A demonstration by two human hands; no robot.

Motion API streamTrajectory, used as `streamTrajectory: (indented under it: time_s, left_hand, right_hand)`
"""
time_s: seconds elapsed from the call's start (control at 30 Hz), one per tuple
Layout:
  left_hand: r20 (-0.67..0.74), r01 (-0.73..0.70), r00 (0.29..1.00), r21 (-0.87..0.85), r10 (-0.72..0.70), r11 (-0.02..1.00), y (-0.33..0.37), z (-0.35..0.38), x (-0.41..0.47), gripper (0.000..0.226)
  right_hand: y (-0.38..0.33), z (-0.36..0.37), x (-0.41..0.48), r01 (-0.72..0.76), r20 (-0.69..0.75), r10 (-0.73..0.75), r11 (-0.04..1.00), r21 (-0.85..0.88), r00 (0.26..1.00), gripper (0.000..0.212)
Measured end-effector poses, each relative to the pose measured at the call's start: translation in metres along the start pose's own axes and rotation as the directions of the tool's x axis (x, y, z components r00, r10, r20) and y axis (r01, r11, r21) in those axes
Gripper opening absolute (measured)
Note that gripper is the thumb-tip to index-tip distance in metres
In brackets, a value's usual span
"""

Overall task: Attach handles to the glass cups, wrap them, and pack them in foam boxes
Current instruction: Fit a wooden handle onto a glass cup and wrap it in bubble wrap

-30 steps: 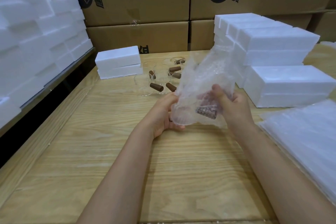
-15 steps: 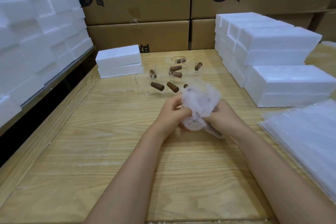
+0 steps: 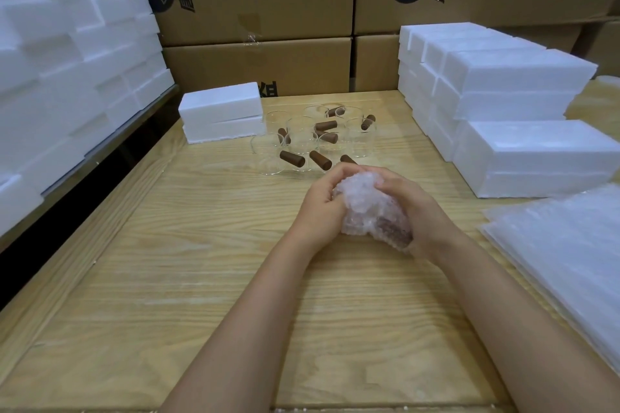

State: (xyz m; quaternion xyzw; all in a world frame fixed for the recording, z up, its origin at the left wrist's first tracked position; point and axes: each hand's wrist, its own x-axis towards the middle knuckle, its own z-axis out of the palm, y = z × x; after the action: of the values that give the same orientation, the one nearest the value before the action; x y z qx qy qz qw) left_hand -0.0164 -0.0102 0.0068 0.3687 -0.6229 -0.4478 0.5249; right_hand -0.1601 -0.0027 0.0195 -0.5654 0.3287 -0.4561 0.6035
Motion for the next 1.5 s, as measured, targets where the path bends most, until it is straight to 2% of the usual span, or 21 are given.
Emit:
streamTrajectory:
  time_s: [0.03, 0.1, 0.2, 0.3, 0.4, 0.5, 0.57, 0.63, 0.7, 0.73, 0.9, 1.0, 1.1, 1.2, 1.27, 1.37, 1.5]
  left_hand:
    - [0.002, -0.001, 1.0, 0.005, 0.001, 1.0, 0.0, 0.0, 0.0, 0.04]
    - [0.003, -0.001, 1.0, 0.018, 0.0, 1.0, -0.002, 0.001, -0.001, 0.044]
    - [0.016, -0.004, 1.0, 0.044, 0.003, 0.999, -0.004, 0.0, -0.002, 0.041]
    - [0.103, 0.005, 0.995, -0.038, -0.001, 0.999, -0.002, 0.003, -0.002, 0.036]
    - [0.064, 0.001, 0.998, -0.023, 0.0, 1.0, -0.001, 0.009, -0.003, 0.024]
    - [-0.013, -0.026, 1.0, 0.096, 0.027, 0.995, -0.002, 0.014, -0.004, 0.027]
    - [-0.042, -0.045, 0.998, 0.162, 0.053, 0.986, -0.001, 0.015, -0.005, 0.036]
    - [-0.086, -0.066, 0.993, 0.217, 0.086, 0.974, 0.0, 0.015, -0.005, 0.041]
    - [-0.129, -0.095, 0.983, 0.259, 0.132, 0.961, -0.001, 0.014, -0.005, 0.042]
    - [-0.139, -0.104, 0.98, 0.266, 0.144, 0.958, -0.001, 0.015, -0.005, 0.042]
    - [-0.117, -0.053, 0.99, 0.179, 0.074, 0.982, 0.003, 0.017, -0.009, 0.032]
    - [-0.039, -0.01, 0.999, 0.178, 0.017, 0.984, 0.002, 0.019, -0.01, 0.05]
    - [-0.037, 0.047, 0.999, 0.222, -0.04, 0.974, -0.002, 0.021, -0.008, 0.058]
    - [-0.127, 0.059, 0.992, 0.263, -0.026, 0.963, -0.006, 0.017, -0.005, 0.06]
    - [-0.161, 0.062, 0.987, 0.251, -0.021, 0.966, -0.007, 0.014, -0.004, 0.061]
    - [-0.131, 0.068, 0.991, 0.239, -0.038, 0.969, -0.007, 0.015, -0.005, 0.058]
    - [-0.045, 0.034, 0.999, 0.174, -0.027, 0.984, -0.005, 0.019, -0.009, 0.037]
  right_hand:
    - [-0.001, 0.001, -0.001, 0.003, -0.009, -0.003, 1.0, -0.03, 1.0, 0.033]
    - [0.001, 0.003, -0.001, 0.037, -0.076, -0.054, 0.977, -0.208, 0.996, 0.026]
    - [0.005, 0.005, 0.001, 0.057, -0.163, -0.146, 0.888, -0.456, 0.976, 0.03]
    - [0.005, 0.007, 0.002, 0.007, -0.313, -0.19, 0.864, -0.503, 0.93, 0.037]
    - [0.006, 0.01, 0.001, -0.014, -0.368, -0.236, 0.826, -0.564, 0.899, 0.036]
    - [0.003, 0.011, 0.0, -0.017, -0.359, -0.243, 0.808, -0.589, 0.901, 0.036]
    - [-0.001, 0.012, -0.001, -0.022, -0.321, -0.183, 0.84, -0.543, 0.929, 0.034]
    - [-0.003, 0.011, -0.001, -0.094, -0.285, -0.06, 0.863, -0.497, 0.957, 0.052]
    - [-0.002, 0.009, -0.001, -0.195, -0.27, 0.039, 0.791, -0.58, 0.962, 0.071]
    - [0.0, 0.007, -0.001, -0.222, -0.279, 0.055, 0.76, -0.611, 0.959, 0.071]
    - [0.006, 0.004, 0.001, -0.221, -0.4, -0.053, 0.764, -0.606, 0.915, 0.045]
    - [0.004, 0.002, 0.001, -0.21, -0.483, -0.121, 0.792, -0.574, 0.867, 0.033]
    - [0.006, 0.002, 0.0, -0.196, -0.452, -0.11, 0.793, -0.577, 0.885, 0.031]
    - [0.007, 0.009, 0.0, -0.124, -0.336, -0.083, 0.825, -0.551, 0.938, 0.036]
    - [0.009, 0.013, 0.001, -0.107, -0.323, -0.077, 0.85, -0.515, 0.943, 0.041]
    - [0.011, 0.015, 0.001, -0.154, -0.437, -0.146, 0.8, -0.58, 0.888, 0.038]
    - [0.011, 0.011, 0.001, -0.215, -0.523, -0.205, 0.745, -0.631, 0.828, 0.036]
